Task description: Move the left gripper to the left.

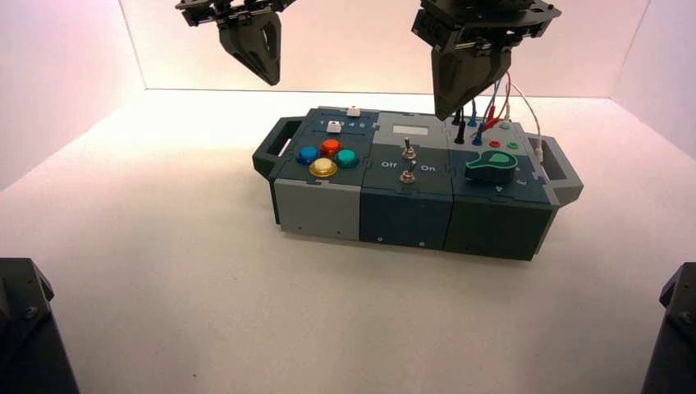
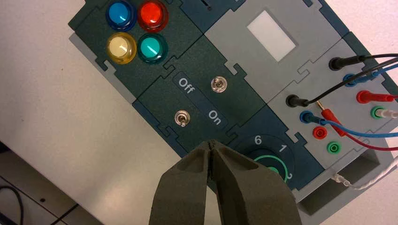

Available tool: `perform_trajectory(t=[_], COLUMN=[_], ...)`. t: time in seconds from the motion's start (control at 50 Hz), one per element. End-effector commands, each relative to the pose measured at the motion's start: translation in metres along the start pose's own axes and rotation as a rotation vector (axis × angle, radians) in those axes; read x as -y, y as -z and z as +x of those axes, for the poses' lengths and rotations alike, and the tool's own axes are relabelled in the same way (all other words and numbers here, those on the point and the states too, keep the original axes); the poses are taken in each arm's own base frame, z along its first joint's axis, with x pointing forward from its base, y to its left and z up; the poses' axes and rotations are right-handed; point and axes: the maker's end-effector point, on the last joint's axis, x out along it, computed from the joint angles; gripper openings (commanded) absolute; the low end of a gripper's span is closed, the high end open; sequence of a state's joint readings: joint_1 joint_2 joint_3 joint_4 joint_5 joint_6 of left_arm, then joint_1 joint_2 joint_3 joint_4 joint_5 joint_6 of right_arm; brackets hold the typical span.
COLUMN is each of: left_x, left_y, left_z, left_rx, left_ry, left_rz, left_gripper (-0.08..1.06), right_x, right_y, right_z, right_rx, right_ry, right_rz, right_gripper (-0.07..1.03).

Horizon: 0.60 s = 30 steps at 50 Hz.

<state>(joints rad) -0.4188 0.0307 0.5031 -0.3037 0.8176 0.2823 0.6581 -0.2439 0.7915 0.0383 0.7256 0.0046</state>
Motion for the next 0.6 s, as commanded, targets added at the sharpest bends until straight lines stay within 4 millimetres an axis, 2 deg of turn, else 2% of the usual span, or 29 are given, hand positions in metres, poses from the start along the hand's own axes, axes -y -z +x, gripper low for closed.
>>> perform_trajectory(t=[0.02,0.24,0.6], left_x=[-0.001,-0.007,-0.044], left_y=[-0.009,-0.001,0.011], left_z=[-0.014,-0.016,-0.026], left_rx=[0.042,-0.005,-0.043], left_ry=[-0.006,-0.011,-0.048], left_rz=[0.007,0.032,-0.031], left_gripper=[-0.03,-0.03,-0.03], right_x=[0.0,0.0,0.0], right_y=[-0.007,-0.007,-0.006], right_z=[-0.008,-0.008,-0.006], right_rx=[0.035,0.035,0.028], right_ry=[-0.002,-0.002,-0.001], right_rz=[-0.001,-0.001,0.0], right_gripper=[-0.02,-0.02,-0.02])
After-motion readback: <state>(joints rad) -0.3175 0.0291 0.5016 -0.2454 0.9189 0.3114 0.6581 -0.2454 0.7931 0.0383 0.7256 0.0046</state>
